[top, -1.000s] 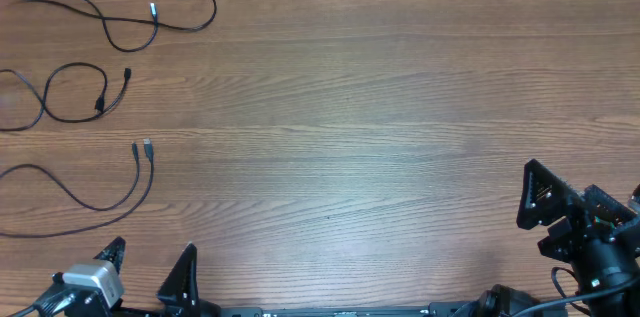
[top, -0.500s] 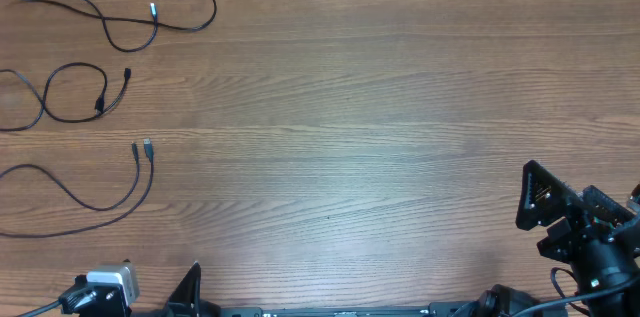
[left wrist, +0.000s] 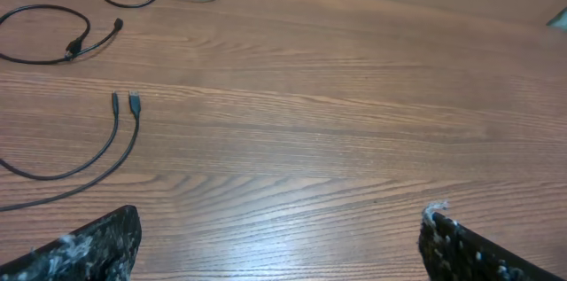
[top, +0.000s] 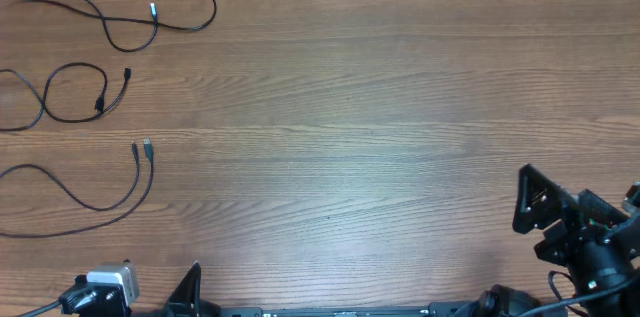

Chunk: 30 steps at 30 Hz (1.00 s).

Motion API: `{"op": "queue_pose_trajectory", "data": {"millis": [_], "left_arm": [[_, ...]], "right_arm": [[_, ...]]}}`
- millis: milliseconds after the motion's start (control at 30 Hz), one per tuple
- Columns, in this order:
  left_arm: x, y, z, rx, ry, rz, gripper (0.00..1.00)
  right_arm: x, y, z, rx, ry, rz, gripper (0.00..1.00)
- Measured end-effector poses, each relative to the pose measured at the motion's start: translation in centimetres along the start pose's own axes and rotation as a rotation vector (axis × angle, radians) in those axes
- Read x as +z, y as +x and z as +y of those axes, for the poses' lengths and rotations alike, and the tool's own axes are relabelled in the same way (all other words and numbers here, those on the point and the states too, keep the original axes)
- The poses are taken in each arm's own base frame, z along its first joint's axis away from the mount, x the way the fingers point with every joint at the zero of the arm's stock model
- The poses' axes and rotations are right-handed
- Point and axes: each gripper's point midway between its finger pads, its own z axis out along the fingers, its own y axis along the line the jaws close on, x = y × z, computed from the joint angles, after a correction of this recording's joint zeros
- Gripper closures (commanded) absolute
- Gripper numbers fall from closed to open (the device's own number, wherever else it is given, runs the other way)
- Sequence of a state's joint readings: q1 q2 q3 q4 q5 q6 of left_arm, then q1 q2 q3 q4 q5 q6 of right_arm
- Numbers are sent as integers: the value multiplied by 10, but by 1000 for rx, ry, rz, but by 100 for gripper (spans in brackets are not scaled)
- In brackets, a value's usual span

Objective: Untangle cables

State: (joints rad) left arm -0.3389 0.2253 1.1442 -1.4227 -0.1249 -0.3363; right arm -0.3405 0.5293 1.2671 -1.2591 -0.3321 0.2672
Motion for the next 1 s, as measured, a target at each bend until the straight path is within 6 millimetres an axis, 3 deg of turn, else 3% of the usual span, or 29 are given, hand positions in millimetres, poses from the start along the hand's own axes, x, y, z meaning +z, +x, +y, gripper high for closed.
{"op": "queue_pose_trajectory", "data": {"millis": [167, 500, 800, 1000], "left_arm": [[0, 0, 0, 0, 0, 0, 0], [0, 0, 0, 0, -1, 2, 0], [1, 1, 0, 1, -2, 4, 1], [1, 1, 0, 1, -2, 5, 0]], "right_arm": [[-1, 10, 18, -96, -108, 58, 0], [18, 31, 7, -202, -169, -68, 0], [68, 62, -11, -307, -198, -172, 0], [93, 76, 4, -486, -338, -300, 0]]}}
